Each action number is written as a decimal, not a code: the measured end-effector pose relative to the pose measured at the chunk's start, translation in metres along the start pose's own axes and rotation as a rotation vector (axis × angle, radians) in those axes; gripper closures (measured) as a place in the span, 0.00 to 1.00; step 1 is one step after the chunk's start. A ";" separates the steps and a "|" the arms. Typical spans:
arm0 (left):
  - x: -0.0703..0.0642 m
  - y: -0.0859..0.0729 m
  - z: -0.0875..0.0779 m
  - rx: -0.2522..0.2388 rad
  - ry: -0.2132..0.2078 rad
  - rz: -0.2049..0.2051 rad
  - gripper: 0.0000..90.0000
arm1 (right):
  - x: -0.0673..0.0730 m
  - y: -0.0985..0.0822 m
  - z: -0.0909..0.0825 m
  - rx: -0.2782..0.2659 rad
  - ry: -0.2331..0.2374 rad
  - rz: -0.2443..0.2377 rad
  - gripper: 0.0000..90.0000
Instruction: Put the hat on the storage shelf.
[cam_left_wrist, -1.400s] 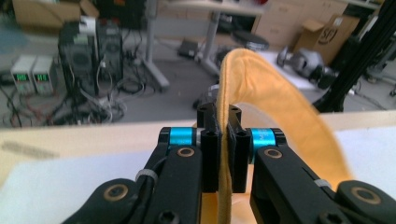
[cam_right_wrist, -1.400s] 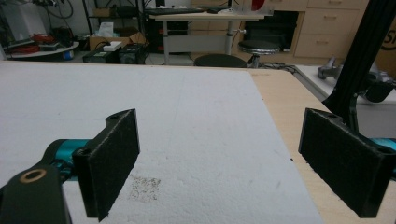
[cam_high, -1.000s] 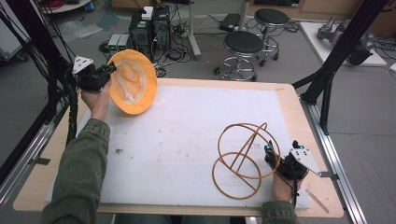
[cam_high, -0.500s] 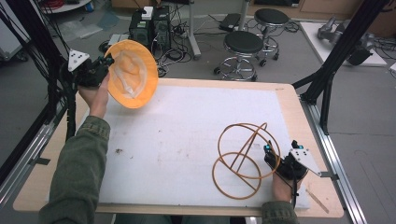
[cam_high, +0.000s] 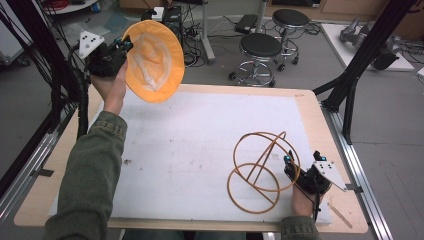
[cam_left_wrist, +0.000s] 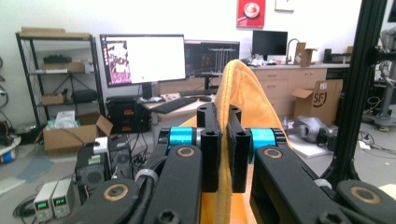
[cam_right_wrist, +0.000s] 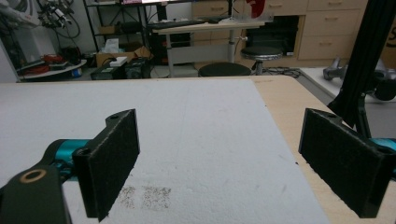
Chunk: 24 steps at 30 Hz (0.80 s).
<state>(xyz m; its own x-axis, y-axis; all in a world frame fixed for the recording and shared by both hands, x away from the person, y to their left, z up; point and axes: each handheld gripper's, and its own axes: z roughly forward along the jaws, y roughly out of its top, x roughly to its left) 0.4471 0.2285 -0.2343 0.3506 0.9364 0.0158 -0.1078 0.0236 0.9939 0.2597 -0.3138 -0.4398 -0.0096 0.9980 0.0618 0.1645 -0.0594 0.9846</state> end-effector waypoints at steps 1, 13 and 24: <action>-0.003 0.004 0.000 -0.003 -0.004 0.002 0.96 | 0.000 0.000 0.000 -0.002 0.003 0.006 0.13; -0.036 0.044 -0.006 -0.069 -0.056 0.016 0.96 | 0.000 0.000 -0.001 -0.005 0.010 -0.010 0.13; -0.079 0.057 -0.005 -0.108 -0.182 0.027 0.96 | 0.000 0.000 -0.001 0.002 0.003 -0.006 0.13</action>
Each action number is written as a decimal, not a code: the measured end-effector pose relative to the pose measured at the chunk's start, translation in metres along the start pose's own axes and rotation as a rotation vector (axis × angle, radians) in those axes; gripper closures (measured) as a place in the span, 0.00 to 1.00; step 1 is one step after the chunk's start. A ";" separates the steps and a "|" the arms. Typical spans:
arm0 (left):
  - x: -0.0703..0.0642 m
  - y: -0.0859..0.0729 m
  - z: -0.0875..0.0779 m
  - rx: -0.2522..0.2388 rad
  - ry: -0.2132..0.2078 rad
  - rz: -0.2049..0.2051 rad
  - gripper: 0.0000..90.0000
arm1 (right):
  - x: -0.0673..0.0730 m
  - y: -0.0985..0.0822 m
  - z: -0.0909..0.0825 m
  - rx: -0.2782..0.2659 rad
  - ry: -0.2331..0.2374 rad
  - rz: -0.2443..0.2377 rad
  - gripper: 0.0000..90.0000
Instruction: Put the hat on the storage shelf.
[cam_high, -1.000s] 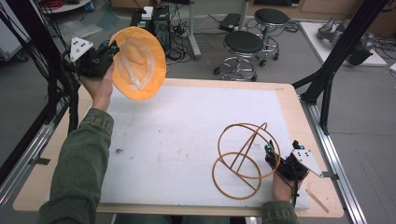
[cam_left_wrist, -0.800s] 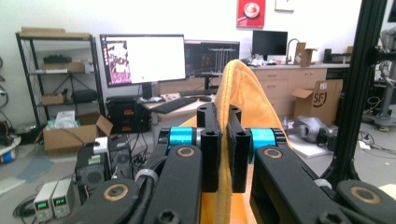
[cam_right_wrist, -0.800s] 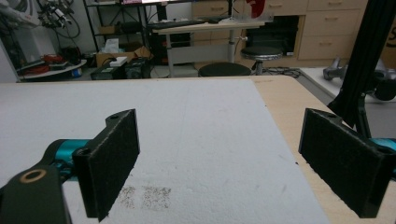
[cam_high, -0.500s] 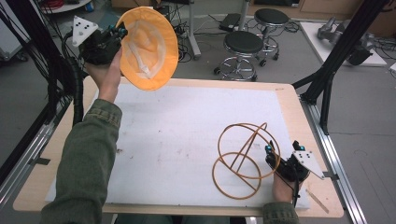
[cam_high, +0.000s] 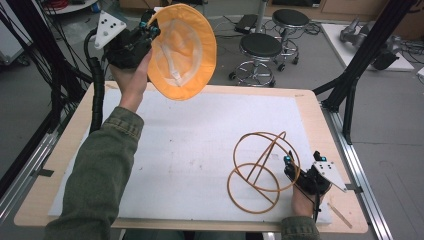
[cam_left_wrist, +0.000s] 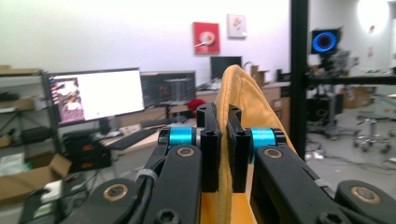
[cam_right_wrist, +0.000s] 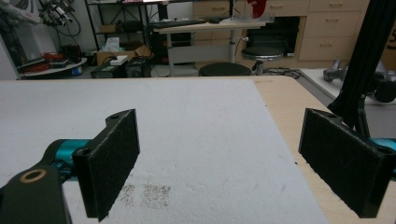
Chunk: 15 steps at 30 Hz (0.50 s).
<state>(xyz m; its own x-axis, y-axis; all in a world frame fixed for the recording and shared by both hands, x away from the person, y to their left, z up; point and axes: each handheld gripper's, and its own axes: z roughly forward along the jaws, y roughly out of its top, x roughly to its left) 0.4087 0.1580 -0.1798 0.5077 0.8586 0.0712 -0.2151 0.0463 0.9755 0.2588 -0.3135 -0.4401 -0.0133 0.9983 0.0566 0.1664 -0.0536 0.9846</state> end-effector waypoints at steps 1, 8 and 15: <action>-0.003 0.002 -0.001 -0.006 -0.014 -0.007 0.96 | 0.000 0.000 0.000 0.001 0.000 0.001 0.13; -0.025 0.012 -0.002 -0.036 -0.090 -0.001 0.96 | -0.001 0.000 -0.002 -0.015 -0.002 0.002 0.13; -0.051 0.010 0.000 -0.021 -0.171 0.007 0.96 | -0.001 0.000 -0.002 -0.013 -0.002 0.010 0.13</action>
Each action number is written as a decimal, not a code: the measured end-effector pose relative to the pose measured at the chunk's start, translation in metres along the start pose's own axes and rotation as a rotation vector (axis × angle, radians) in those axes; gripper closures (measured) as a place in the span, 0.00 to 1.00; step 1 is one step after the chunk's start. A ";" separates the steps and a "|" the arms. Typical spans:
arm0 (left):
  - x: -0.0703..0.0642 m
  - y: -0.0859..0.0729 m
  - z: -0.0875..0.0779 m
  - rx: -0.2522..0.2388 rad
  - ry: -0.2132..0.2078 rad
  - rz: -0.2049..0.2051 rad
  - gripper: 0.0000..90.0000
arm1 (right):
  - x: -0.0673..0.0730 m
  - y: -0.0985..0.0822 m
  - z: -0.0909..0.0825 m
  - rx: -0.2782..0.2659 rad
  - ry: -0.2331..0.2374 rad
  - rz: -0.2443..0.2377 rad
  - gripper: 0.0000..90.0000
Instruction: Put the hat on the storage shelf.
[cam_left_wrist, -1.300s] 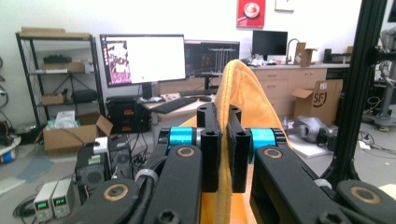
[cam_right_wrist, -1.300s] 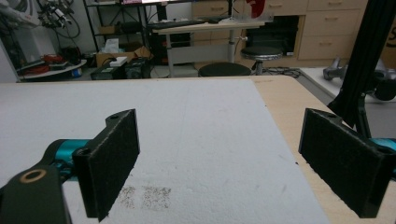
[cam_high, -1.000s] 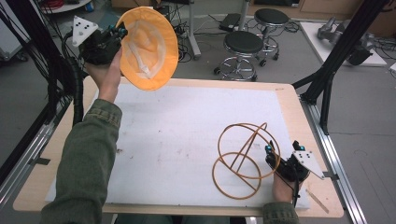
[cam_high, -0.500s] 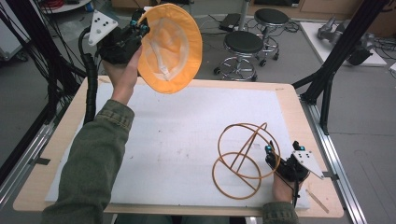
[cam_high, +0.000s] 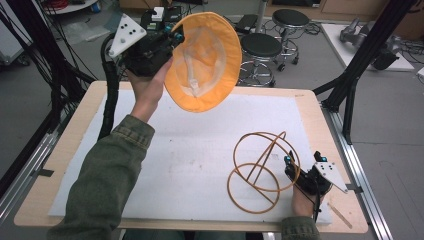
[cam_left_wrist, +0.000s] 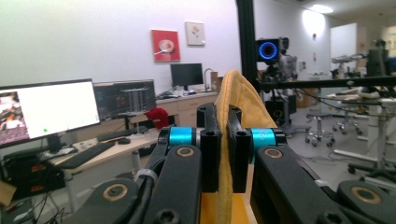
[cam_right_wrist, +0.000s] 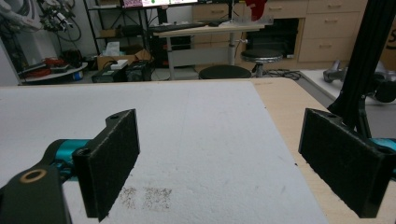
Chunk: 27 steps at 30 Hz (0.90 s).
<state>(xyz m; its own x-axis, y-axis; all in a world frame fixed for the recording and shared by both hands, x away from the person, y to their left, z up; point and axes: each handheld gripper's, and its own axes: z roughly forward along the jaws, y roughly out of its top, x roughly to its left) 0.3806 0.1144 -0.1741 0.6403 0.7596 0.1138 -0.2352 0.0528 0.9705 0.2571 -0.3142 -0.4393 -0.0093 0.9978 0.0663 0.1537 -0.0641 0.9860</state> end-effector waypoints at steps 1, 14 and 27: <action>-0.003 0.000 0.001 -0.002 -0.011 -0.006 0.96 | 0.000 0.000 0.000 -0.002 -0.002 0.003 0.13; -0.043 -0.010 0.019 0.009 -0.100 0.018 0.96 | 0.000 0.000 0.000 -0.001 -0.001 0.005 0.13; -0.080 -0.030 0.036 0.005 -0.193 -0.021 0.96 | 0.000 0.000 0.001 0.003 0.003 0.009 0.13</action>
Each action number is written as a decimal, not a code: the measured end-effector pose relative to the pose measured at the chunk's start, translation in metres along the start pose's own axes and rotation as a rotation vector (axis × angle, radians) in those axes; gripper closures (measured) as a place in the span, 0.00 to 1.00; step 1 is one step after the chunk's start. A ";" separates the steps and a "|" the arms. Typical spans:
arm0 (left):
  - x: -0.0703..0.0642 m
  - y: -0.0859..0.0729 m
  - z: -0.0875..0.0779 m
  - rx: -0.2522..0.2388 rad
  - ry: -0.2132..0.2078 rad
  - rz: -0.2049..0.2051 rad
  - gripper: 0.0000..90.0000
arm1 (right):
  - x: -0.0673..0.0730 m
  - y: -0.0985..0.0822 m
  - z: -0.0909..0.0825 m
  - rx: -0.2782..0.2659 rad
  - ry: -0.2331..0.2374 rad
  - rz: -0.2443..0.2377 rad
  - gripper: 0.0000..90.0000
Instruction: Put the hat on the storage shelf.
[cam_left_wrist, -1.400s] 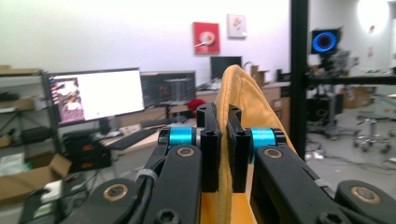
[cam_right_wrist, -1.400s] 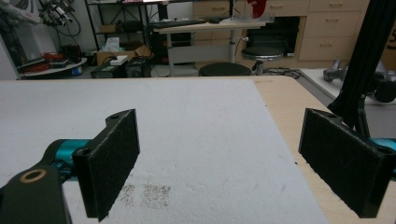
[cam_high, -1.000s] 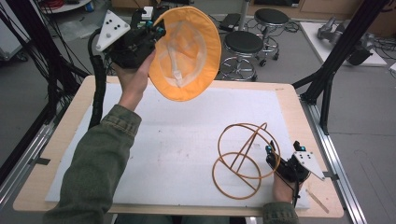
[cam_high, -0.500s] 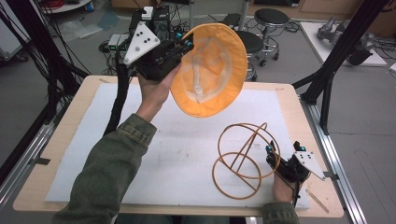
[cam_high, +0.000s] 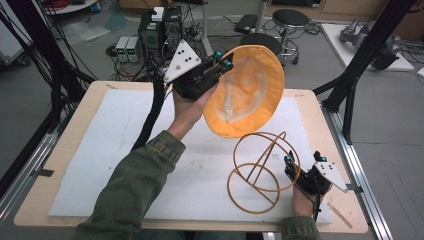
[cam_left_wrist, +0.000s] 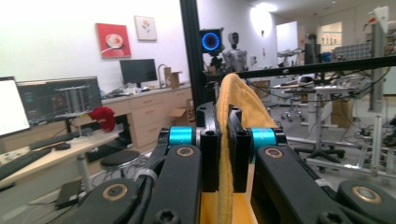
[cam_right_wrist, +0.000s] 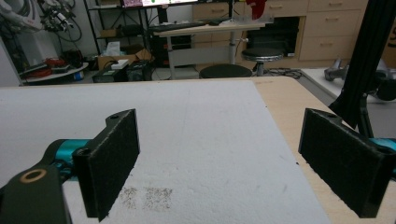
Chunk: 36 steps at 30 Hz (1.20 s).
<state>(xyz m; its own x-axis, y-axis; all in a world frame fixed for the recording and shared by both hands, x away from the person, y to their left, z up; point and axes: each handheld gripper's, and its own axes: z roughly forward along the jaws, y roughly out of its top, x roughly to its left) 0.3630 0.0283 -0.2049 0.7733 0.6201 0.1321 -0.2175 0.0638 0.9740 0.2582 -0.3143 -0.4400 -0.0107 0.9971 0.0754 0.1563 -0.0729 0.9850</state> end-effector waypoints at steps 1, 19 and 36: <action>-0.003 0.000 0.002 -0.003 -0.008 -0.004 0.96 | 0.000 0.000 0.000 -0.001 0.003 0.000 0.13; -0.068 0.013 0.003 -0.040 -0.298 -0.043 0.96 | 0.000 -0.001 0.001 0.008 0.007 0.007 0.13; -0.141 -0.006 -0.018 -0.017 -0.546 -0.014 0.96 | -0.001 -0.001 0.001 0.014 0.002 0.006 0.13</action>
<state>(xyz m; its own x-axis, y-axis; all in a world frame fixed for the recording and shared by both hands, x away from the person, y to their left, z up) 0.2445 -0.0448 -0.2324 0.9720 0.1235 0.1997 -0.2108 0.0843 0.9739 0.2587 -0.3155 -0.4412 -0.0113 0.9966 0.0812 0.1704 -0.0781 0.9823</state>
